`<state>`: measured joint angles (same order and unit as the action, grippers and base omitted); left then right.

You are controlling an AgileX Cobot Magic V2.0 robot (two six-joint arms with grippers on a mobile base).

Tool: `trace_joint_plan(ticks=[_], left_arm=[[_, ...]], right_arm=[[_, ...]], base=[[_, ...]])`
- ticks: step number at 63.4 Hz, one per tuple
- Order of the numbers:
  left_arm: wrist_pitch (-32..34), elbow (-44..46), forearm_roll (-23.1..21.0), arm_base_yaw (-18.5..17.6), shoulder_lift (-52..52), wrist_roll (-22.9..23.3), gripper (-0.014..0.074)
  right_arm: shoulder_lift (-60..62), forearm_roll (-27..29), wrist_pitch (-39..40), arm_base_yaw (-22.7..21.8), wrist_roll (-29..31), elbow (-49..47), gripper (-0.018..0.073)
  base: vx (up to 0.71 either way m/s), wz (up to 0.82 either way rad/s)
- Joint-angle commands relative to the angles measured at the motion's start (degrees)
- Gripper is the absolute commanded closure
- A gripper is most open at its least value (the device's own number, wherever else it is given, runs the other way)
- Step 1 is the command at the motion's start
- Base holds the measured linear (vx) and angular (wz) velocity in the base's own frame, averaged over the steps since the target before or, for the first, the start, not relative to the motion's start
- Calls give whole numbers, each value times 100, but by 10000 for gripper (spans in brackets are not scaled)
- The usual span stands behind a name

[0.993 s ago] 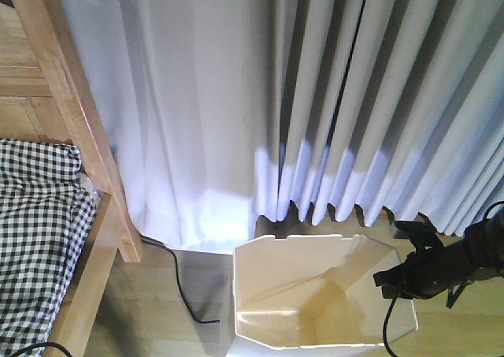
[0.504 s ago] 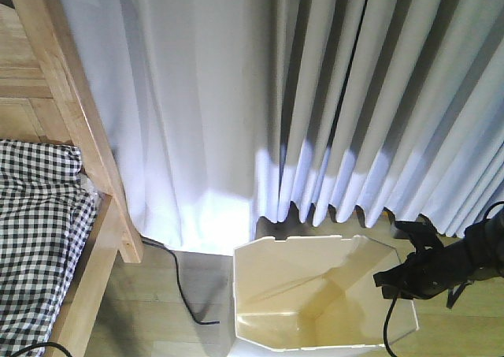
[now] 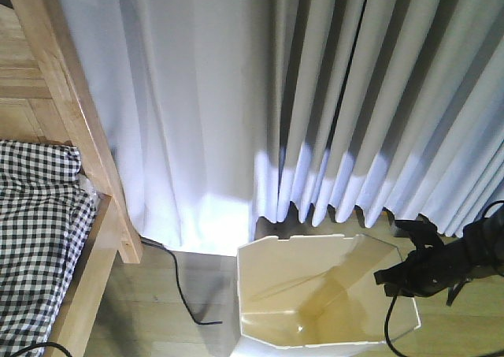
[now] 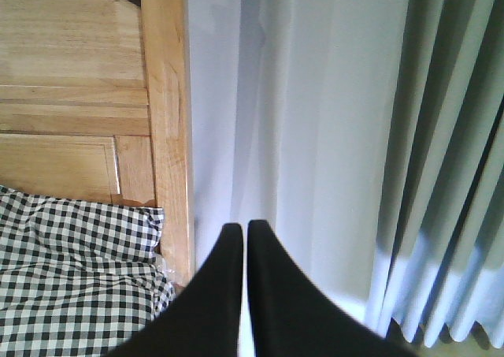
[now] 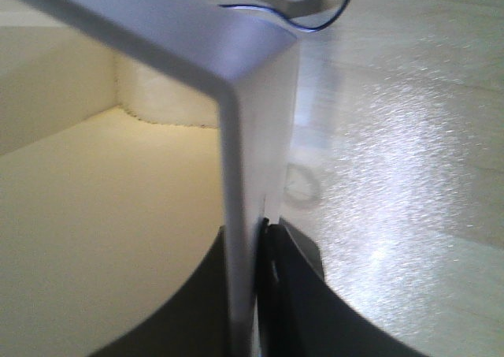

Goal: Move trash bin to bedside with robot
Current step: 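Drive up beside the bed's wooden frame holding the bin, then lower the bin to the floor and open the right gripper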

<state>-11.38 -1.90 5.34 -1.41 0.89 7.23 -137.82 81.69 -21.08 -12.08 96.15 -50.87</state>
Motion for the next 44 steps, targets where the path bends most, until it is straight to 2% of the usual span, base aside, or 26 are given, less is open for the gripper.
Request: trace_joint_plan(ticks=[1,22,44], left_arm=[[461,-151,0,-3,77,13,602],[461,-151,0,-3,77,13,602],[461,-151,0,-3,77,13,602]], right_arm=[[185,54,-585,-10,-293,-315,566],[-957,-1376,-166,-10,-2242,-1747,566],[-2255,-2890,-669,-6,-3539,-3473,566]], base=[[0,0],[0,0],[0,0]])
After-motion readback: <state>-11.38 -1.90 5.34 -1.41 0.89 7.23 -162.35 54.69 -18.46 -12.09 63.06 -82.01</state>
